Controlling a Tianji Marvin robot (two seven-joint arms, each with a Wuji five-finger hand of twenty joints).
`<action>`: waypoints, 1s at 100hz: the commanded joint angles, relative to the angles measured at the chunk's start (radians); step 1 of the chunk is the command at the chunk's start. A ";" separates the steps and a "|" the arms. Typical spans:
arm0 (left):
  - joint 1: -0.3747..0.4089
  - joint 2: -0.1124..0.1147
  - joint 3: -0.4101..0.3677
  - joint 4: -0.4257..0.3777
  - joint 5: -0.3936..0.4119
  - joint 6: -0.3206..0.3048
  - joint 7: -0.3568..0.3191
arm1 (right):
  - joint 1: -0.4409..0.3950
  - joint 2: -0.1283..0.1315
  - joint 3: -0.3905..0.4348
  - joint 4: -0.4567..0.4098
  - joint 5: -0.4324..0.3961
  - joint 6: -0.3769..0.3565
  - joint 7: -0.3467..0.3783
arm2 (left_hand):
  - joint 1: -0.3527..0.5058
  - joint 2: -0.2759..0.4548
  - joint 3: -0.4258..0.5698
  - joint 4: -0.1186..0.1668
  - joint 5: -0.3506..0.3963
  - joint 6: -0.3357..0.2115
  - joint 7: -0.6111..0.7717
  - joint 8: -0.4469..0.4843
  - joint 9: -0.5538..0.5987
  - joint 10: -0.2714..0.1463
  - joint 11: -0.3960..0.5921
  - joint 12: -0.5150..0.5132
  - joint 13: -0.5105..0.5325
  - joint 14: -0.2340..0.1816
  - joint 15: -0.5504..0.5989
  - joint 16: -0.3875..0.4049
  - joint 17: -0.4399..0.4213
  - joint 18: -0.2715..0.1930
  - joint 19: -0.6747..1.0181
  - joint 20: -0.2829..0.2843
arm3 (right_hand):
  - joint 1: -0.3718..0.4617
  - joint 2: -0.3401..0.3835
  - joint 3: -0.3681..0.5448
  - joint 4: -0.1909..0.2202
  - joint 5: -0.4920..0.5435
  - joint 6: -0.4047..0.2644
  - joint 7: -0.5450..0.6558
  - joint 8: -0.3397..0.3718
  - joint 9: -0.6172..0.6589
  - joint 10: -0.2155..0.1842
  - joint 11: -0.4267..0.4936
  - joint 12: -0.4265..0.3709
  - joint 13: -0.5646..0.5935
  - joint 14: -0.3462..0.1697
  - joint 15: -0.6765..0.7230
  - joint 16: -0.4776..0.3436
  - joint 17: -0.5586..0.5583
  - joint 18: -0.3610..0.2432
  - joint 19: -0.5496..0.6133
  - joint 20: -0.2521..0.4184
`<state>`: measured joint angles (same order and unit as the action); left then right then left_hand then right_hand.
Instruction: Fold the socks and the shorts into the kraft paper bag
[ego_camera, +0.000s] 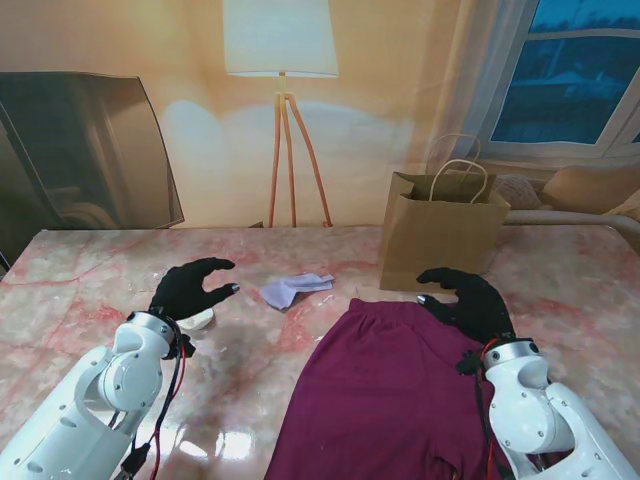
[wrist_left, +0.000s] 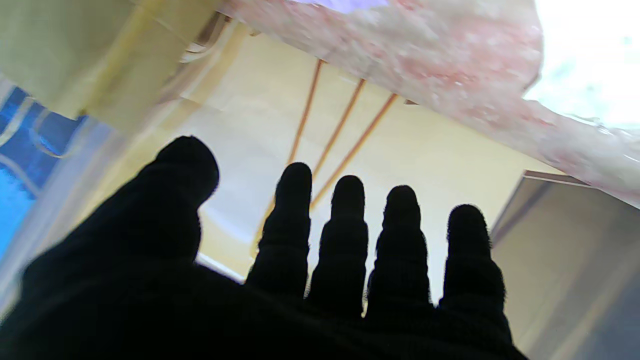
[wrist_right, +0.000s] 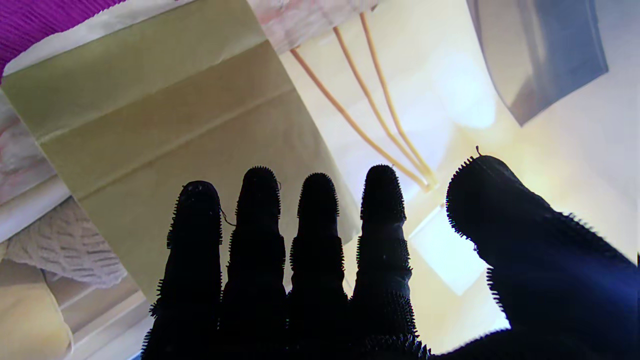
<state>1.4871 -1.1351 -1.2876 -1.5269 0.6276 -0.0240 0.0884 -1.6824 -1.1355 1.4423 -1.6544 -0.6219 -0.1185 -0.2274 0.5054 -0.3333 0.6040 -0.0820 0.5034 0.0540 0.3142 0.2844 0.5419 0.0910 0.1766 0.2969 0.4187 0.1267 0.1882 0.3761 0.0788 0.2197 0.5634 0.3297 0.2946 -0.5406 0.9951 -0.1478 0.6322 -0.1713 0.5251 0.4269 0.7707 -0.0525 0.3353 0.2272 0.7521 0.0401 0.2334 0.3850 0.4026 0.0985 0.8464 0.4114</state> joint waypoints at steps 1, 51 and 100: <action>-0.039 0.015 -0.017 0.026 -0.007 0.012 -0.009 | 0.000 -0.005 -0.012 -0.001 -0.006 -0.006 0.002 | 0.012 0.035 0.029 0.051 0.000 -0.017 -0.018 0.001 -0.013 -0.024 -0.009 -0.007 0.009 -0.039 -0.004 -0.002 0.003 -0.014 0.019 0.021 | -0.019 0.014 -0.022 0.050 -0.035 0.005 -0.014 -0.008 -0.005 0.005 0.003 -0.004 -0.031 -0.016 -0.013 -0.006 -0.016 0.004 0.010 -0.007; -0.272 0.013 0.099 0.324 0.002 0.071 -0.011 | 0.032 -0.001 -0.054 0.020 -0.004 -0.007 0.024 | 0.467 0.091 -0.031 -0.041 0.059 -0.066 0.139 0.025 0.060 -0.031 0.068 0.010 0.084 -0.035 0.080 0.025 0.053 -0.029 0.149 0.038 | -0.016 0.014 -0.017 0.048 -0.030 0.003 -0.008 -0.004 0.000 0.002 0.028 0.008 -0.023 -0.010 -0.002 0.014 -0.006 0.030 0.057 0.034; -0.334 0.012 0.162 0.494 0.015 0.023 0.037 | 0.036 0.002 -0.066 0.033 0.000 0.001 0.041 | 0.455 -0.275 0.228 -0.090 0.079 -0.226 0.651 0.343 0.375 -0.082 0.149 0.777 0.284 0.030 0.482 0.655 0.256 0.005 0.612 0.298 | -0.013 0.018 -0.013 0.047 -0.029 0.003 -0.005 -0.004 0.002 0.000 0.038 0.011 -0.020 -0.011 0.000 0.023 -0.005 0.038 0.068 0.054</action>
<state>1.1408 -1.1290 -1.1225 -1.0275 0.6384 0.0071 0.1450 -1.6451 -1.1333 1.3837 -1.6271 -0.6220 -0.1199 -0.1909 0.9779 -0.5588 0.8348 -0.1196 0.5905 -0.1226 0.8816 0.5758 0.8653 0.0470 0.3457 0.9491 0.6636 0.1438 0.5954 0.9572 0.3074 0.2136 1.0954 0.5573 0.2945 -0.5406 0.9950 -0.1478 0.6322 -0.1713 0.5251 0.4268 0.7707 -0.0524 0.3589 0.2272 0.7521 0.0401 0.2333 0.3861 0.4024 0.1267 0.8862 0.4252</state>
